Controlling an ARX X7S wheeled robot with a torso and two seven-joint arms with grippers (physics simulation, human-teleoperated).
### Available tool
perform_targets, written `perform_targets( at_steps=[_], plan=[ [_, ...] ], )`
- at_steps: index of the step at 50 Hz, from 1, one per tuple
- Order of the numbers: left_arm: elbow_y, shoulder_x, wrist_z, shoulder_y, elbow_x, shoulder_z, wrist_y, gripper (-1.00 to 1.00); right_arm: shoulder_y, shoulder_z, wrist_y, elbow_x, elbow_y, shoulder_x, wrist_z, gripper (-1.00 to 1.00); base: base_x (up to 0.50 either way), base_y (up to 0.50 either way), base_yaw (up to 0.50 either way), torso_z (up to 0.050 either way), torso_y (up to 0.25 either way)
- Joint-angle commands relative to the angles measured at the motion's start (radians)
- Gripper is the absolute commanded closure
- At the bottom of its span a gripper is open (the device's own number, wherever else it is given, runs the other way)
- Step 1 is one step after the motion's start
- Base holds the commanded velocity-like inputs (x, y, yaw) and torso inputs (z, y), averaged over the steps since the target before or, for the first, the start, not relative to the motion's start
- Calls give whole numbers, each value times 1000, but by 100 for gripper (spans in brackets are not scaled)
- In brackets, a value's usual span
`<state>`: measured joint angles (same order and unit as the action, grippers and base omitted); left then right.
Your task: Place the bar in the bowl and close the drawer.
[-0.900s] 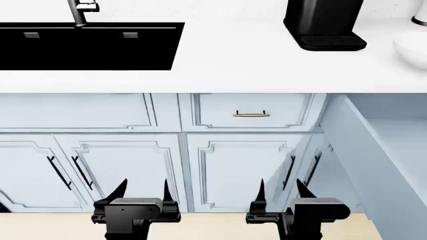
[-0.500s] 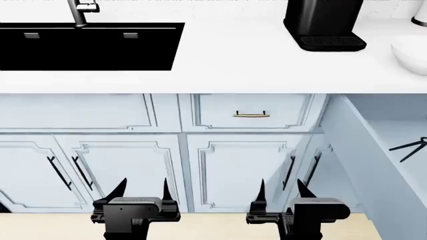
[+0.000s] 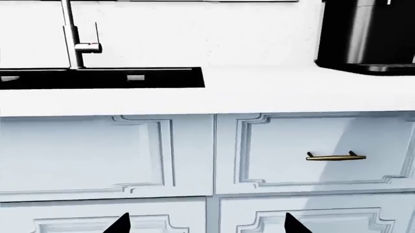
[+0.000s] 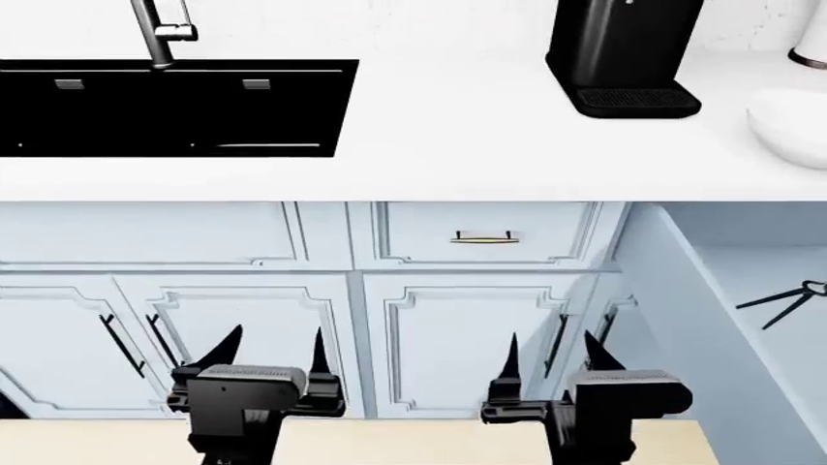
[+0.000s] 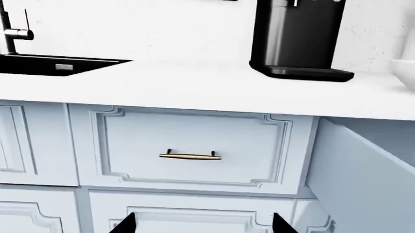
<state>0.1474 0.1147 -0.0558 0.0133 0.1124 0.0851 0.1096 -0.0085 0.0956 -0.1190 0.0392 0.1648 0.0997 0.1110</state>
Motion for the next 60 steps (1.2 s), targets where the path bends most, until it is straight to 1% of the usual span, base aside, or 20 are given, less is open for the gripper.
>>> perform_targets(
  at_steps=[1,3,6,10,13,17,21,25,30,34,37,60],
  plan=[
    [372,111,22,90,64,9,420,-100,43,1,-368,1,389,73,-4,-100,0,0,0,50,18],
    [489,136,30,164,113,-5,592,-100,91,-11,-507,22,494,93,-20,-100,0,0,0,50,17],
    [626,153,40,302,214,-50,852,-100,183,-33,-697,53,610,119,-42,-100,0,0,0,50,18],
    [724,153,46,496,321,-105,1130,-100,340,-63,-941,96,720,147,-68,-100,0,0,0,50,17],
    [748,150,47,641,369,-136,1284,-100,488,-85,-1138,131,793,165,-91,-100,0,0,0,50,18],
    [751,150,49,794,406,-138,1414,-100,681,-110,-1354,169,858,182,-120,-100,0,0,0,50,17],
    [740,156,36,859,430,-134,1454,-100,780,-126,-1446,198,869,191,-133,-100,0,-21,0,50,18],
    [717,173,1,899,478,-135,1457,-100,808,-145,-1450,261,851,207,-101,-100,0,-424,0,50,18],
    [702,191,-20,914,498,-118,1446,-100,824,-171,-1450,355,839,225,-38,-100,0,-500,0,50,17],
    [699,211,-33,923,500,-99,1426,-100,830,-182,-1447,397,834,238,-1,-100,0,-500,0,50,18],
    [700,205,-42,942,513,-114,1441,-100,836,-193,-1447,423,834,244,23,-100,0,-500,0,50,16],
    [682,223,-88,939,572,-100,1418,-100,848,-230,-1434,553,811,277,107,-100,0,-500,0,50,17]
  ],
)
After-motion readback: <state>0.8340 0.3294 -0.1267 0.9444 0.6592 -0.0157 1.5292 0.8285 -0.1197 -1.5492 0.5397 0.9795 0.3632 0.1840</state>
